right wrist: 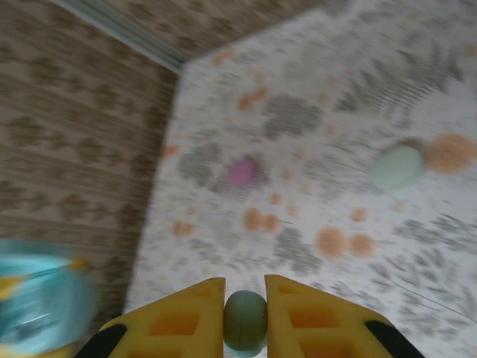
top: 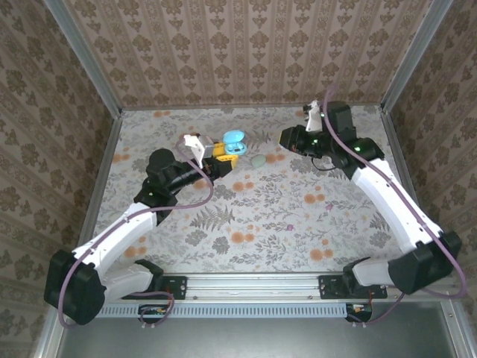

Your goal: Insert wireless bluetooth earbuds into charging case

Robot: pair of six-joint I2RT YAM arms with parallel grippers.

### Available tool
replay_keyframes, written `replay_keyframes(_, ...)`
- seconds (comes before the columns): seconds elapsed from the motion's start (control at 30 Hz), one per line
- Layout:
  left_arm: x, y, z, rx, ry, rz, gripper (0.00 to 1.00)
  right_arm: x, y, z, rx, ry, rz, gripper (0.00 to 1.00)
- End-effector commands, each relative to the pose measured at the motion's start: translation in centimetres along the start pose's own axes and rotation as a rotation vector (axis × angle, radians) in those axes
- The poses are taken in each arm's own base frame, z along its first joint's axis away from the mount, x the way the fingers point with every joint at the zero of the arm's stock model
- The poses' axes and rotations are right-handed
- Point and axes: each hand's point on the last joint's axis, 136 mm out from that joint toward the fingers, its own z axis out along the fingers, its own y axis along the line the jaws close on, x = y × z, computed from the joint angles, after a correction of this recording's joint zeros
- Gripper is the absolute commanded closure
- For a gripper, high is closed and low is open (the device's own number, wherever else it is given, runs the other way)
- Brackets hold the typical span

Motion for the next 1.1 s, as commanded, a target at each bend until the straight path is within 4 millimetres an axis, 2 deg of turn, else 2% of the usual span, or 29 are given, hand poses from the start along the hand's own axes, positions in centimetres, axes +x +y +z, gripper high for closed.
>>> replay_keyframes(0.0,-1.9,-0.6,0.3,0.026,-0.053,0.045,0.69,0.5,5.0,-1.0,-0.201,0.011,0.024,0.80)
replay_keyframes(0.13,-1.9,-0.8,0.5,0.039,-0.052,0.046,0.70,1.3,9.1,-0.8,-0.305,0.033,-0.025,0.80)
replay_keyframes(0.33,-2.0,-1.1,0.6,0.050,-0.053,0.047,0.70,2.5,11.9,1.7,-0.339,0.081,-0.080,0.80)
replay_keyframes(0.37,-2.1,-1.2,0.6,0.051,-0.053,0.048,0.69,2.6,12.5,1.6,-0.350,0.080,-0.089,0.80)
replay_keyframes(0.43,-2.1,-1.2,0.6,0.051,-0.053,0.050,0.69,3.0,12.5,3.0,-0.345,0.104,-0.085,0.80)
replay_keyframes(1.07,-2.3,-1.4,0.6,0.051,-0.057,0.054,0.69,3.8,12.6,4.9,-0.297,0.120,-0.118,0.80)
